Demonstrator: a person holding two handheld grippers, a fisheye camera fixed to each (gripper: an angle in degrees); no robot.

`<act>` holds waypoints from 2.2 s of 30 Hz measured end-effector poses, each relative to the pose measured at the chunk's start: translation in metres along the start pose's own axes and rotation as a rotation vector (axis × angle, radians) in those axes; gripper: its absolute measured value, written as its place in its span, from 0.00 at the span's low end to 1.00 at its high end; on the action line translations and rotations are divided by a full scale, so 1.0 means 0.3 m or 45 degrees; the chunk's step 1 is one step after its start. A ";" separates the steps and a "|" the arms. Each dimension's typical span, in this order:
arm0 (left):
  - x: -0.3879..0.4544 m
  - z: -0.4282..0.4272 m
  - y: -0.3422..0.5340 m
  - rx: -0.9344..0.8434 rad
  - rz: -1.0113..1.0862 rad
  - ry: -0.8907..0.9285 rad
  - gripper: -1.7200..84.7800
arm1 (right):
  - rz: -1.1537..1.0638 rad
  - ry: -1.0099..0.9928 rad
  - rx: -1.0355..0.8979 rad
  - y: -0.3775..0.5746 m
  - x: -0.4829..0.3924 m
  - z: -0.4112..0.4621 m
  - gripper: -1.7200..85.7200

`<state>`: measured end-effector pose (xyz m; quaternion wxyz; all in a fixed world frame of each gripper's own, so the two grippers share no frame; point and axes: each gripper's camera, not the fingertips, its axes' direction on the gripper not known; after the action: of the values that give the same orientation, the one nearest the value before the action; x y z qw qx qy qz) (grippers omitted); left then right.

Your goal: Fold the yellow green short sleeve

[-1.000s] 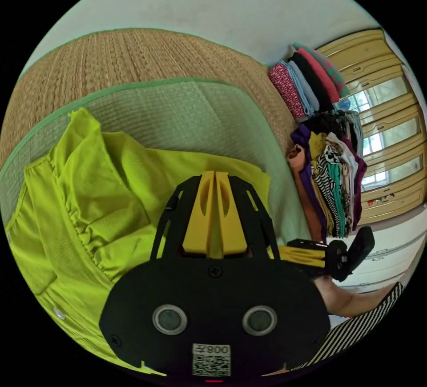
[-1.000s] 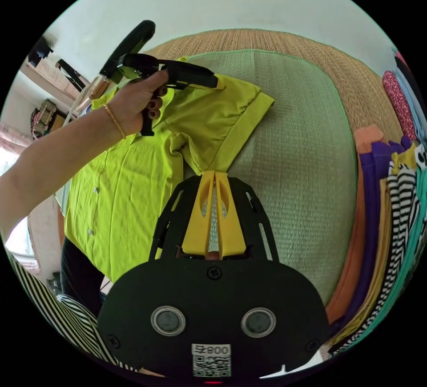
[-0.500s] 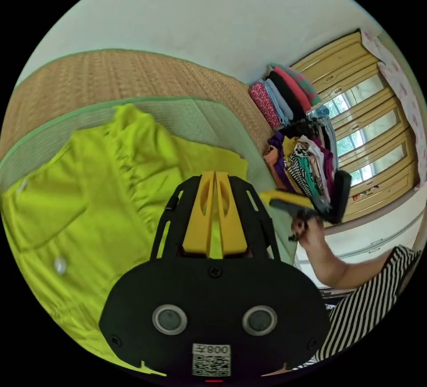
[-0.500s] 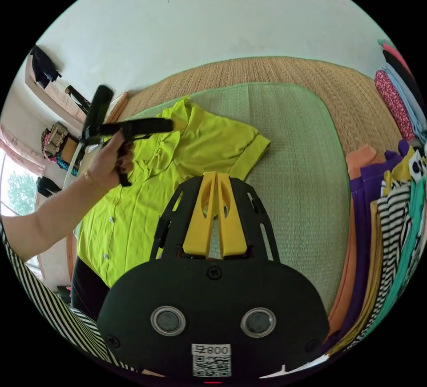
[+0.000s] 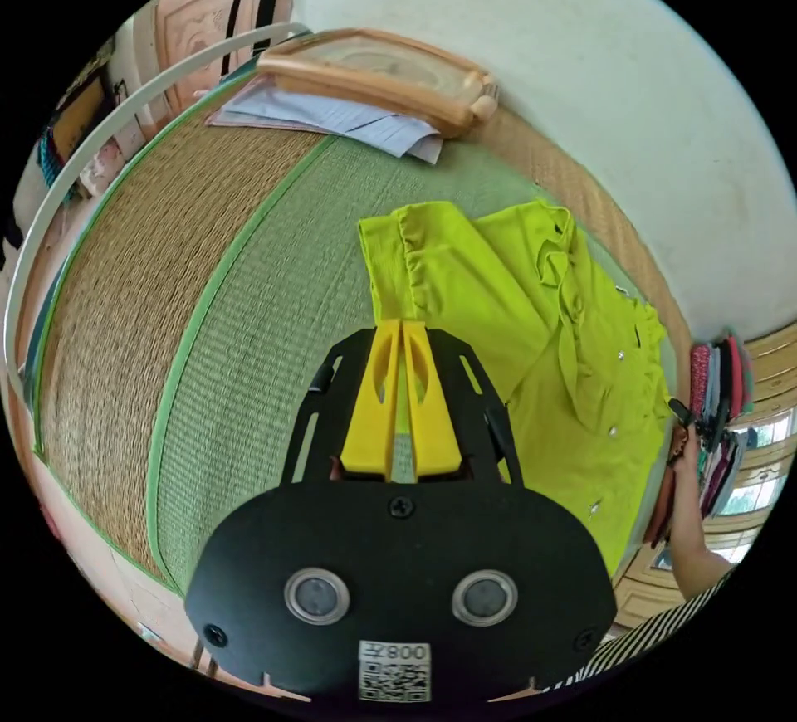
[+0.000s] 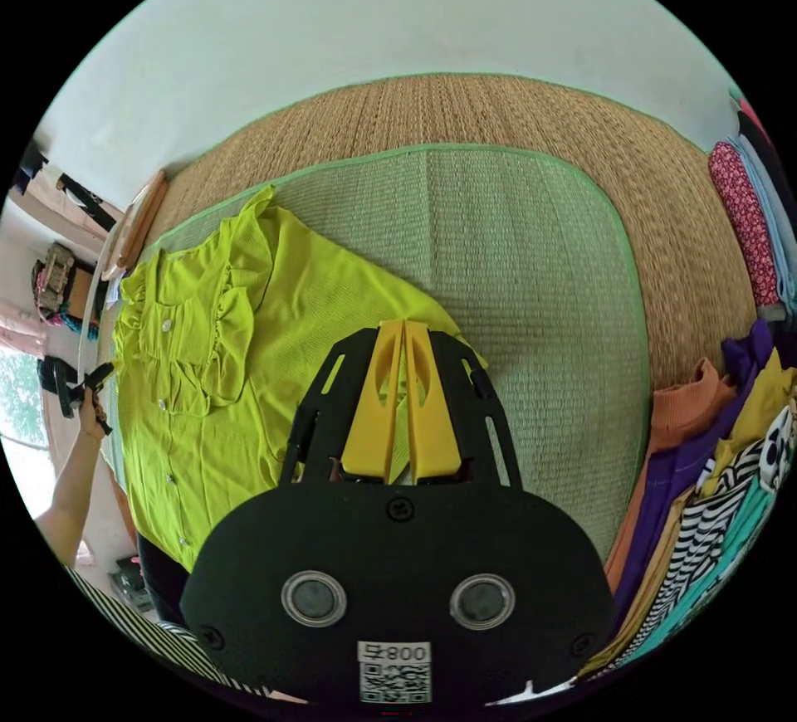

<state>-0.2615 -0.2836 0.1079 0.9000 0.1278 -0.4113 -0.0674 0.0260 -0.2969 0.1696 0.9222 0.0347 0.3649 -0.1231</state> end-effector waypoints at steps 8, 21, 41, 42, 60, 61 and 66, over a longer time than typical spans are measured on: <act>0.018 0.001 0.069 0.022 0.094 0.007 0.02 | 0.074 0.051 -0.014 -0.017 -0.009 -0.023 0.02; 0.066 0.188 0.108 -0.082 0.203 0.064 0.02 | -0.020 -0.077 -0.019 0.284 -0.062 -0.089 0.02; 0.650 0.531 0.280 -0.217 0.778 0.780 0.03 | 0.116 -0.333 0.164 0.578 0.128 -0.183 0.03; 0.743 0.581 0.296 -0.254 0.859 0.802 0.04 | 0.112 -0.328 0.164 0.582 0.131 -0.183 0.03; 1.705 1.290 0.525 -0.400 1.477 0.528 0.12 | 0.128 -0.193 0.219 0.600 0.182 -0.086 0.11; 1.724 1.309 0.527 -0.394 1.482 0.516 0.12 | 0.128 -0.189 0.220 0.599 0.181 -0.080 0.11; 1.863 1.480 0.567 -0.368 1.530 0.394 0.13 | 0.136 -0.177 0.229 0.594 0.179 -0.054 0.10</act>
<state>-0.2302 -0.3247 0.8398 0.8380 -0.2397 -0.2633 0.4135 0.0980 -0.1328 0.1166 0.9438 0.1279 0.2851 -0.1081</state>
